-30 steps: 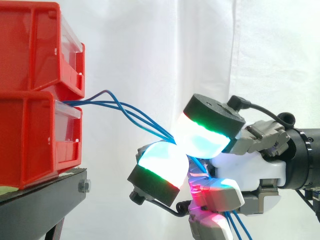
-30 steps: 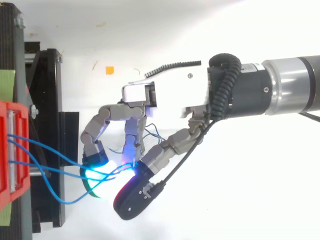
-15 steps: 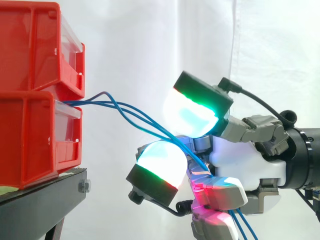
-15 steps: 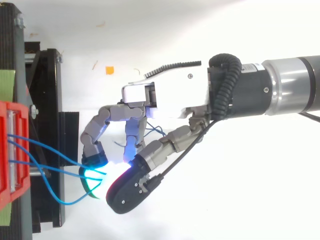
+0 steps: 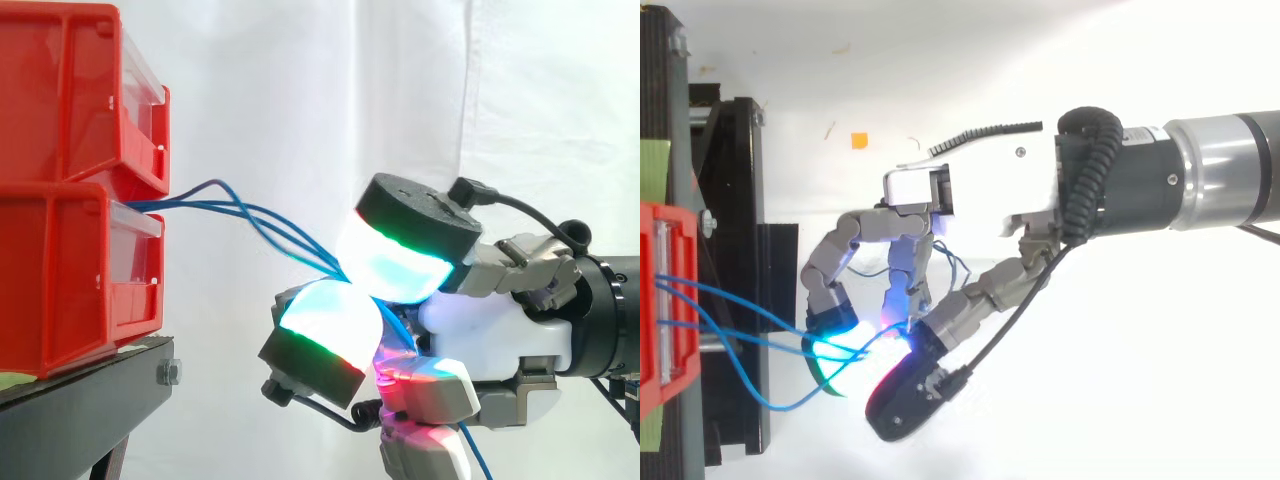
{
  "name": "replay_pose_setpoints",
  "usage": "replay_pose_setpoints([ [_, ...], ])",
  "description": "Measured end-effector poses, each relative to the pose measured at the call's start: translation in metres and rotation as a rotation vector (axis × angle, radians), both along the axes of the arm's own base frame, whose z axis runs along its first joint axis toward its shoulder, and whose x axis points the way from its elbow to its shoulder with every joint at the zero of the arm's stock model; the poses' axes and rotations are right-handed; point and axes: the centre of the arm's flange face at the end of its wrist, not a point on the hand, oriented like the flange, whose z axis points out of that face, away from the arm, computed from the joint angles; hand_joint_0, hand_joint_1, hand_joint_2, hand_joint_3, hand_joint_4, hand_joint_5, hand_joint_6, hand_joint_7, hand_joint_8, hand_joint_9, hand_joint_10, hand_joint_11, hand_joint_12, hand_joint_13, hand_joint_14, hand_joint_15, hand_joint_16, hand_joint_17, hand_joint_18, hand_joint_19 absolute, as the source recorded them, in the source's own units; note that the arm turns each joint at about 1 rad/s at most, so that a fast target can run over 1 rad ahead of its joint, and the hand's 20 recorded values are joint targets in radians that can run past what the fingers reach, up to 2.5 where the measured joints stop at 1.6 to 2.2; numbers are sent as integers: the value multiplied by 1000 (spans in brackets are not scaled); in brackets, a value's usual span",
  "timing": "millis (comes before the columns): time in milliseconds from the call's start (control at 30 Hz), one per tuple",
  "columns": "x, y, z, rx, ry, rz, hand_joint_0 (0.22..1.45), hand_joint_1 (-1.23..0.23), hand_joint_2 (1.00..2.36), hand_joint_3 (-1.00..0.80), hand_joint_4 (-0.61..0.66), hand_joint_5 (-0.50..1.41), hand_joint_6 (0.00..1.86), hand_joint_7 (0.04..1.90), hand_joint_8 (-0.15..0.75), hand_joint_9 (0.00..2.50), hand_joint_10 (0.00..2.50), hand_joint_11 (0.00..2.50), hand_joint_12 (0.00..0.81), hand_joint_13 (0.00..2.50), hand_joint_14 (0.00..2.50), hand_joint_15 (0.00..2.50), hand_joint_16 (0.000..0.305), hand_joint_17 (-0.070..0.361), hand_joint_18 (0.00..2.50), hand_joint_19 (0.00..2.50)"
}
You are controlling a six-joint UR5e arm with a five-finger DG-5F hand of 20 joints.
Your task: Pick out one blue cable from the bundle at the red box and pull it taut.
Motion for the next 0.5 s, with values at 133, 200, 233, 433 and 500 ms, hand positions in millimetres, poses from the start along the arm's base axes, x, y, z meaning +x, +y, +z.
replay_pose_setpoints([
  [133,0,0,0,-1,0,-1,487,-744,1000,-500,57,-110,893,919,322,1267,24,730,393,1206,22,624,56,127,1108,622],
  [200,0,0,0,-1,-1,-1,459,-674,1000,-500,70,-105,874,931,327,1275,22,717,401,1216,20,616,59,132,1131,613],
  [233,0,0,0,0,-2,-1,457,-625,1000,-500,73,-103,866,911,331,1286,22,711,397,1221,20,605,59,132,1136,613],
  [433,1,0,0,0,-4,-1,600,-394,1000,-500,65,-83,767,999,294,1345,25,715,362,1223,24,647,51,114,1067,695],
  [500,1,0,0,-1,-4,-1,619,-447,1005,-432,72,-75,743,1050,299,1354,25,712,368,1221,24,638,51,116,1061,711],
])
